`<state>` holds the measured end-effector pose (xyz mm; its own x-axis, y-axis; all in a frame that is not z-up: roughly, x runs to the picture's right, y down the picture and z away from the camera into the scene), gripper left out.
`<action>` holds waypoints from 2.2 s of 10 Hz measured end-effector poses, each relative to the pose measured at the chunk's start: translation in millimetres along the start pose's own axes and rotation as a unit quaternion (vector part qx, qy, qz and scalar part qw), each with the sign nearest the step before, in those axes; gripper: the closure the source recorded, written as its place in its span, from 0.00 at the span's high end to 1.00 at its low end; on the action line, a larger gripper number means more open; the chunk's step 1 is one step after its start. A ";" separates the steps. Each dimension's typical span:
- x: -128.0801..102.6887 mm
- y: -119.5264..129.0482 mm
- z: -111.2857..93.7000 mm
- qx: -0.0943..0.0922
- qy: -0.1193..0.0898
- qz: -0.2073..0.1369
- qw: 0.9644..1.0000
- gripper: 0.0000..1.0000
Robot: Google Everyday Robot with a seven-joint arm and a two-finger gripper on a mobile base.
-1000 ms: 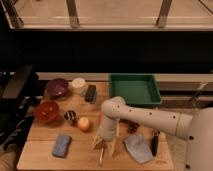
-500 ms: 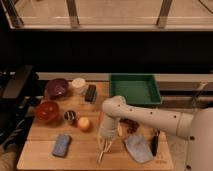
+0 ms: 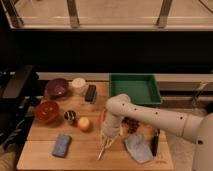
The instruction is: Place fork in purple bowl
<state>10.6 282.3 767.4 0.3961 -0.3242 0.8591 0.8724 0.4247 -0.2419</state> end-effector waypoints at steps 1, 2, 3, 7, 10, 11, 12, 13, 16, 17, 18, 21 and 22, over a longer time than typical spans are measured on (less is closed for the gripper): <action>1.1 -0.8 -23.5 0.022 0.008 0.001 1.000 0.00; 1.3 -3.2 -49.4 0.046 0.015 0.000 0.999 0.00; 2.1 -4.1 -71.0 0.064 0.021 0.002 0.998 0.00; 42.8 -28.7 -165.0 0.144 0.059 0.013 0.988 0.00; 78.4 -67.6 -221.4 0.194 0.088 0.024 0.977 0.00; 91.1 -84.3 -243.1 0.216 0.094 0.030 0.971 0.00; 96.3 -97.9 -256.3 0.227 0.096 0.032 0.969 0.00; 98.4 -103.8 -262.5 0.232 0.097 0.033 0.967 0.00; 100.8 -103.0 -264.5 0.234 0.098 0.036 0.967 0.00; 100.2 -104.2 -263.6 0.233 0.097 0.035 0.967 0.00; 100.8 -103.8 -263.5 0.232 0.097 0.038 0.967 0.00; 104.8 -121.9 -278.7 0.236 0.117 0.019 0.964 0.00; 104.1 -136.5 -282.0 0.239 0.121 0.006 0.964 0.00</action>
<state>13.5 -47.9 762.7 0.5109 -0.4795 0.7135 0.6591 0.7513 0.0330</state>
